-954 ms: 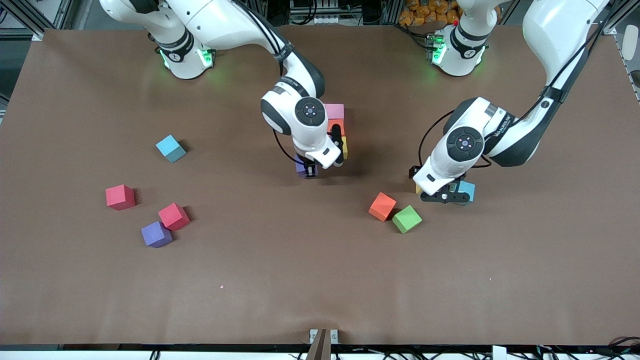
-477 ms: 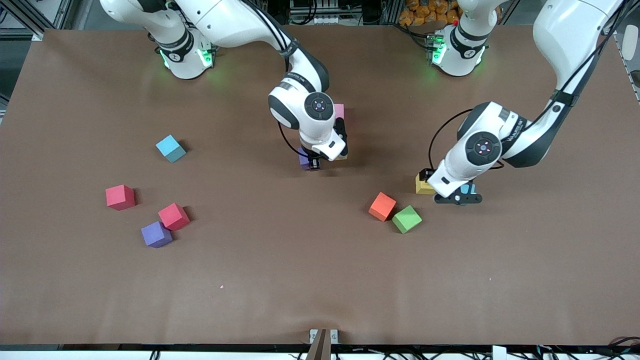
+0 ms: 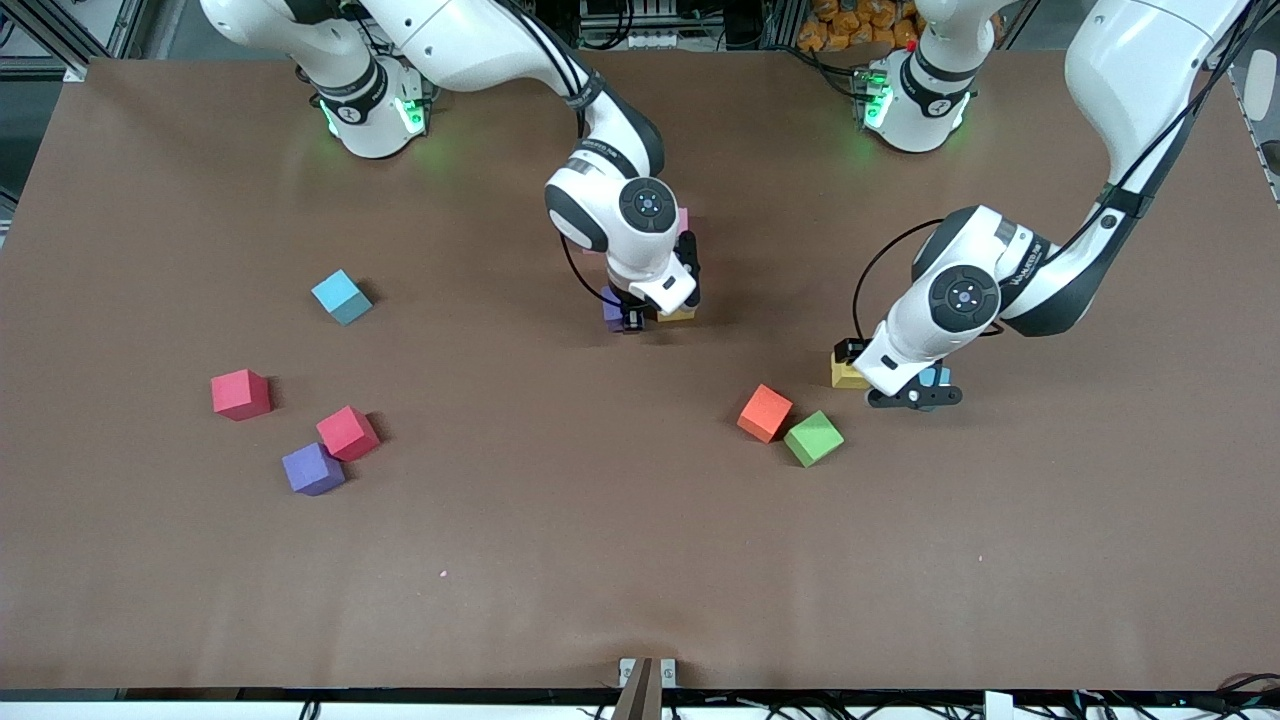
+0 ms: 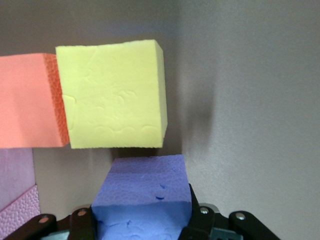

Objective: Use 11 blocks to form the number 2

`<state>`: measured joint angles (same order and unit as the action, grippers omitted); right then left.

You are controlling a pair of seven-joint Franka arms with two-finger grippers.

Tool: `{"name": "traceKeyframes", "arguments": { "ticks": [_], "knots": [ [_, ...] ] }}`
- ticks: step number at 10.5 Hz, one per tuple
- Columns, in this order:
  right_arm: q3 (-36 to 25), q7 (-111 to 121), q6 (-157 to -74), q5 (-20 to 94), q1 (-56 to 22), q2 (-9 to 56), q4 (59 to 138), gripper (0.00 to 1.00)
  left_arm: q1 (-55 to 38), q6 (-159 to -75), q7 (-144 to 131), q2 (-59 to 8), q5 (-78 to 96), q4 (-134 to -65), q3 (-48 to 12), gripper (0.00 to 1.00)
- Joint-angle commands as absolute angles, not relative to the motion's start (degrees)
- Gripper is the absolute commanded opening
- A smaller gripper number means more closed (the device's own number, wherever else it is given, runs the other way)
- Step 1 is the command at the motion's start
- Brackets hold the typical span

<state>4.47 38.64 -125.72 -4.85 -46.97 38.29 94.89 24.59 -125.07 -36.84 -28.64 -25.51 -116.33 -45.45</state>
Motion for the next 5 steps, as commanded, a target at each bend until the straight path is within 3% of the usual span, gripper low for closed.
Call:
{"name": "traceKeyframes", "arguments": {
  "ticks": [1, 5],
  "knots": [
    [4.22, 37.35, -126.3, -5.01, -47.81, 38.67, 94.92, 0.22, 24.52, -127.61, -38.14, -30.4, -25.49, -116.37, -45.79, 1.0],
    [4.13, 37.35, -128.23, -5.1, -48.87, 39.9, 94.66, 0.23, 23.03, -127.79, -40.16, -32.69, -26.36, -115.31, -45.62, 1.0]
  ]
}}
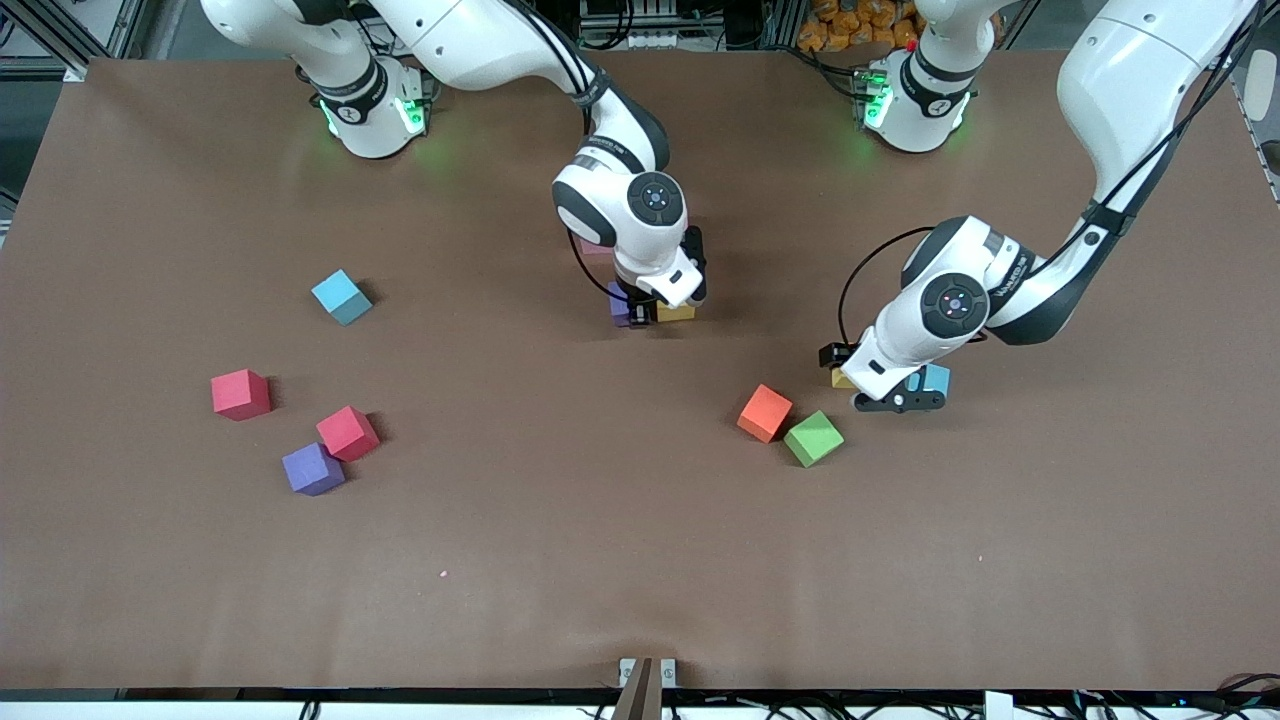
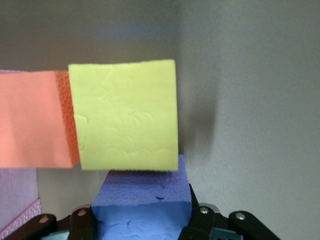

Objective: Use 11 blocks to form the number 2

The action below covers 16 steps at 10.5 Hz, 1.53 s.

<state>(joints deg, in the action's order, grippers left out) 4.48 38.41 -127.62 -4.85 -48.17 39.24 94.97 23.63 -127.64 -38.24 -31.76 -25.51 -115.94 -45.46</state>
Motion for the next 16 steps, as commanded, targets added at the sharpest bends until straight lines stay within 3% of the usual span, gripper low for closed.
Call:
{"name": "traceKeyframes", "arguments": {
  "ticks": [1, 4, 6, 14, 16],
  "knots": [
    [4.13, 37.35, -128.32, -5.1, -49.04, 39.99, 94.57, 0.23, 23.03, -127.79, -40.17, -33.39, -26.45, -115.31, -45.53, 1.0],
    [4.13, 37.35, -128.5, -5.1, -49.04, 40.34, 94.22, 0.28, 23.2, -127.79, -40.17, -34.37, -28.04, -115.49, -44.74, 1.0],
    [4.13, 37.35, -128.85, -5.1, -48.87, 40.25, 94.22, 1.0, 23.12, -127.79, -40.17, -34.45, -28.04, -115.58, -44.47, 1.0],
    [4.22, 37.97, -123.41, -5.01, -48.34, 34.73, 94.57, 1.0, 23.47, -127.18, -40.51, -34.01, -27.95, -115.31, -43.95, 1.0],
    [4.22, 37.97, -122.0, -5.01, -47.9, 33.23, 94.66, 1.0, 23.2, -127.18, -40.96, -34.8, -27.95, -115.31, -43.95, 0.91]
  ]
}}
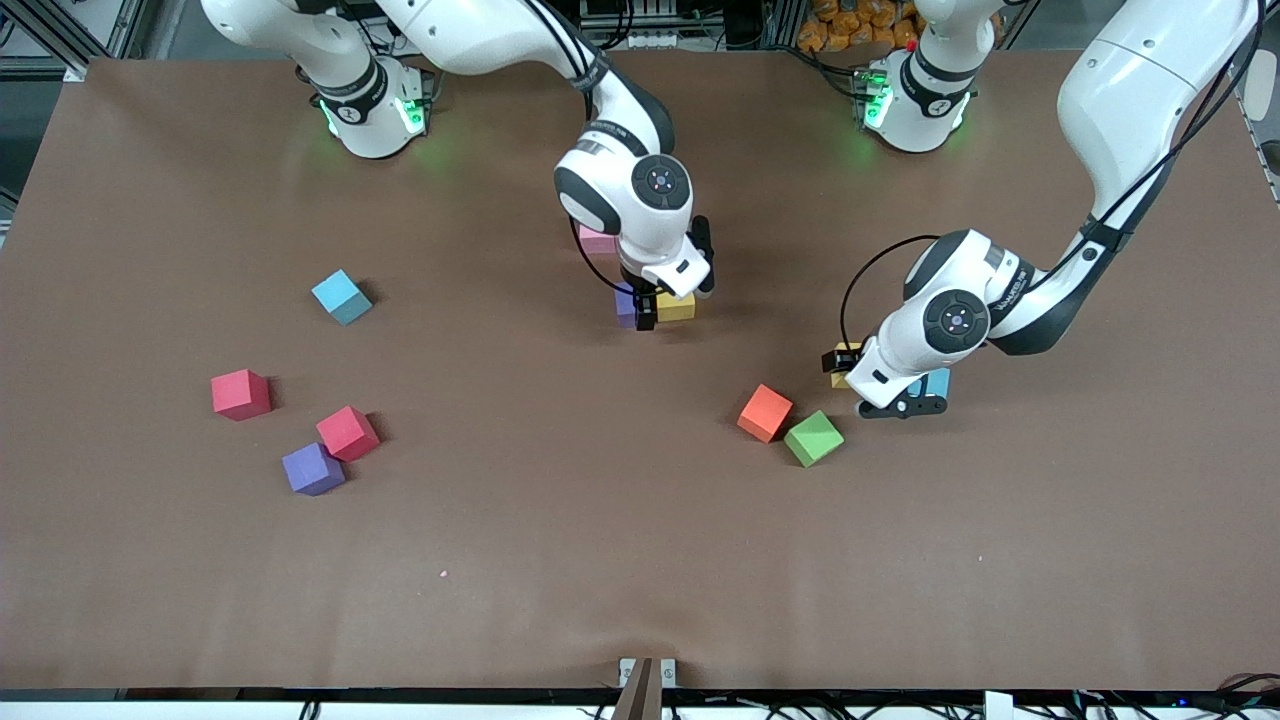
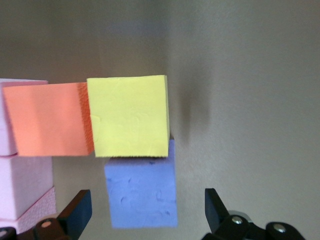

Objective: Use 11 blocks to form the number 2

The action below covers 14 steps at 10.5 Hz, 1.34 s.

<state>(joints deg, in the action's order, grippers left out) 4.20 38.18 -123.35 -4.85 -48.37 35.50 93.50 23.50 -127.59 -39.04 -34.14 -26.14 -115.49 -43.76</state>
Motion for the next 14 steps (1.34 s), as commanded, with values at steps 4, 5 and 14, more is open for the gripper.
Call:
{"name": "traceKeyframes", "arguments": {
  "ticks": [4, 5, 14],
  "knots": [
    [4.13, 37.45, -119.35, -4.48, -40.11, 31.55, 94.48, 1.0, 23.2, -127.18, -43.22, -34.81, -27.95, -115.31, -44.03, 0.24],
    [4.13, 37.35, -119.36, -4.13, -36.77, 31.55, 94.4, 1.0, 22.77, -127.18, -47.51, -34.46, -27.95, -115.14, -44.38, 0.21],
    [1.68, 27.31, -120.06, -7.02, -11.51, 30.77, 98.42, 1.0, -2.43, -122.96, -96.53, -34.62, -15.56, -100.31, -44.83, 0.19]
  ]
}}
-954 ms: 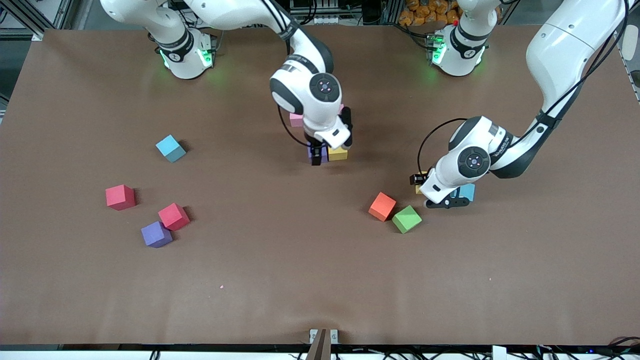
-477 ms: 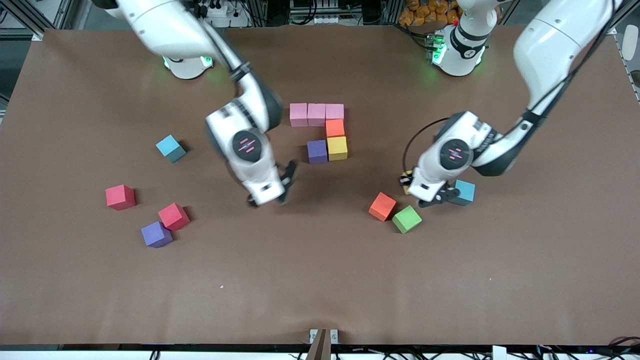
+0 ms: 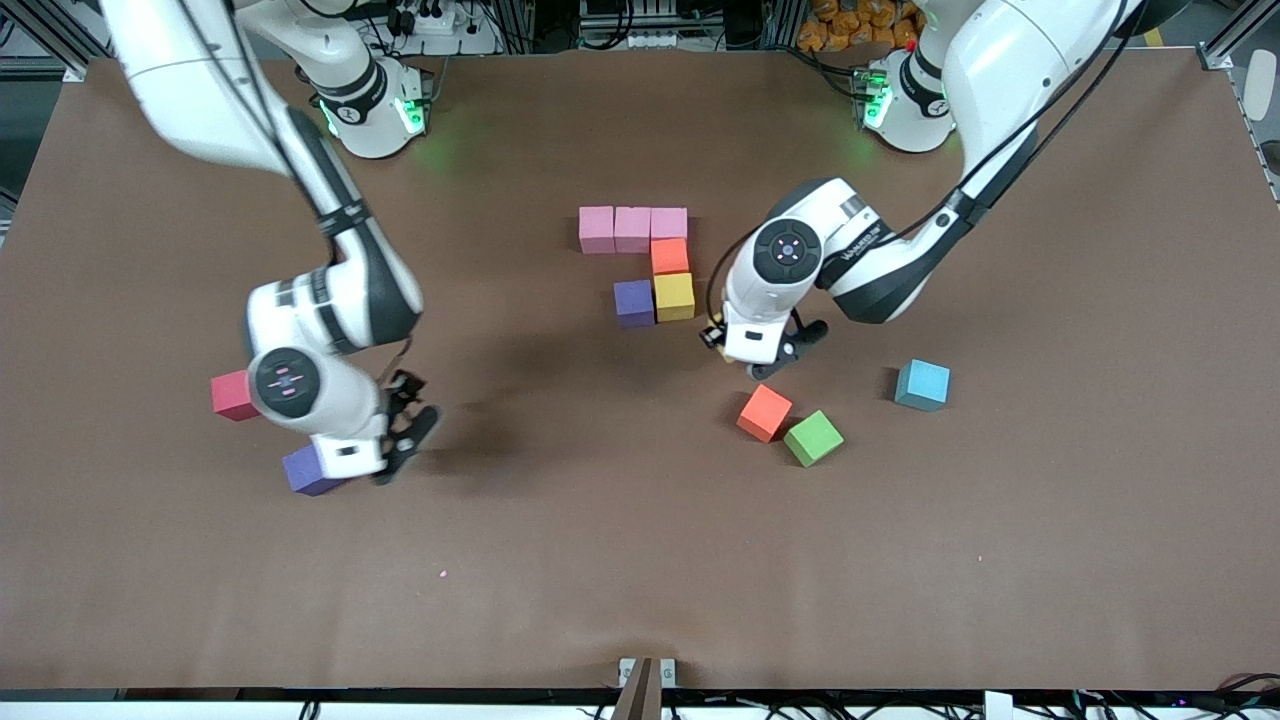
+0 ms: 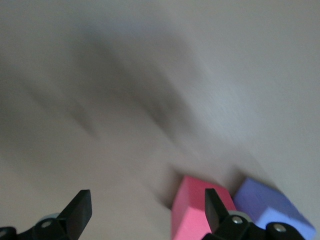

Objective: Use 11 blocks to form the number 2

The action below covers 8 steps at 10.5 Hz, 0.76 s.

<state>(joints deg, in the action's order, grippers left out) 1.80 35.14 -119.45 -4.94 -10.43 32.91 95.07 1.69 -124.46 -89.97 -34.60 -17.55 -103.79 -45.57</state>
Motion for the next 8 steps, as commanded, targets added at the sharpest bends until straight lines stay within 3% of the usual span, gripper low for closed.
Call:
{"name": "traceKeyframes", "arguments": {
  "ticks": [1, 3, 8],
  "knots": [
    [1.67, 20.29, -121.97, -9.12, -11.43, 28.85, 102.27, 1.0, -5.33, -122.96, -103.73, -36.37, -15.56, -97.24, -44.74, 0.19],
    [0.89, 16.35, -131.35, -10.46, -9.07, 26.81, 109.48, 1.0, -10.69, -123.05, -114.56, -39.01, -15.73, -93.7, -44.47, 0.19],
    [0.97, 19.33, -131.75, -10.63, -5.45, 27.51, 108.64, 1.0, -29.15, -124.1, -141.54, -42.0, -15.47, -84.84, -31.13, 0.19]
  ]
}}
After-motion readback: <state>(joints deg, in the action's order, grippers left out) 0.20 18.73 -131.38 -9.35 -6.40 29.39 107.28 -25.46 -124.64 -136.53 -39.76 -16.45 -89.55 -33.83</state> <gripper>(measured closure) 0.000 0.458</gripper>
